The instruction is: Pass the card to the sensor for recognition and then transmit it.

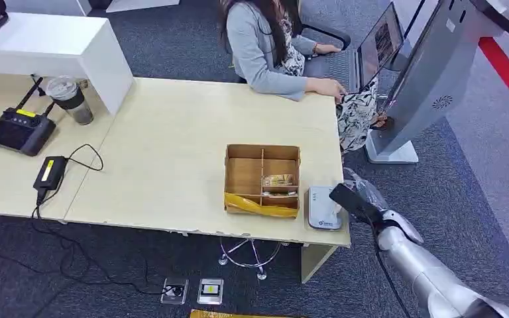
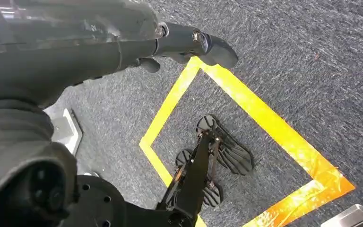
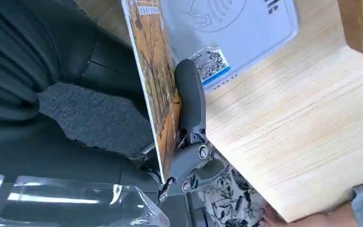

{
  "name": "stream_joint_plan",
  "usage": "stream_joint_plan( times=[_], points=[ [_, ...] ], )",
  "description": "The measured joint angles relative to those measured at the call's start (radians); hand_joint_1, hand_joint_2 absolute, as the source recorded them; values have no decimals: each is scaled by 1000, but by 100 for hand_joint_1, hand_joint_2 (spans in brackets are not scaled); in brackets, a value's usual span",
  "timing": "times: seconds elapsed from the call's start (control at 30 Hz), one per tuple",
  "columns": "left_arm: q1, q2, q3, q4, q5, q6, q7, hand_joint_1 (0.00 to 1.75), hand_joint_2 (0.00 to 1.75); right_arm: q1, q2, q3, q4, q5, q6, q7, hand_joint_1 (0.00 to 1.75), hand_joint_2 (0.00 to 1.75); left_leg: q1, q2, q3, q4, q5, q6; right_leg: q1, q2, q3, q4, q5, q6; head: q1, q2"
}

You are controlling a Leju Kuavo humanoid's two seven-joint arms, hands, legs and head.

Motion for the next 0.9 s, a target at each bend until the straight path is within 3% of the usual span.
stream_joint_plan(
  times=[0.73, 0.9],
  points=[
    [0, 0, -10, 0, 8, 13, -1, 0, 0, 1, -6, -32, 31, 1, -29, -12, 175, 175, 0, 0, 0, 0, 0, 0, 0, 0, 0, 0, 0, 0, 0, 0],
    [0, 1, -15, 0, 9, 0, -5, 0, 0, -93, -21, -34, 31, 37, -31, -26, 175, 175, 0, 2, -1, 0, 0, 0, 0, 1, -1, 0, 2, 1, 0, 0]
  ],
)
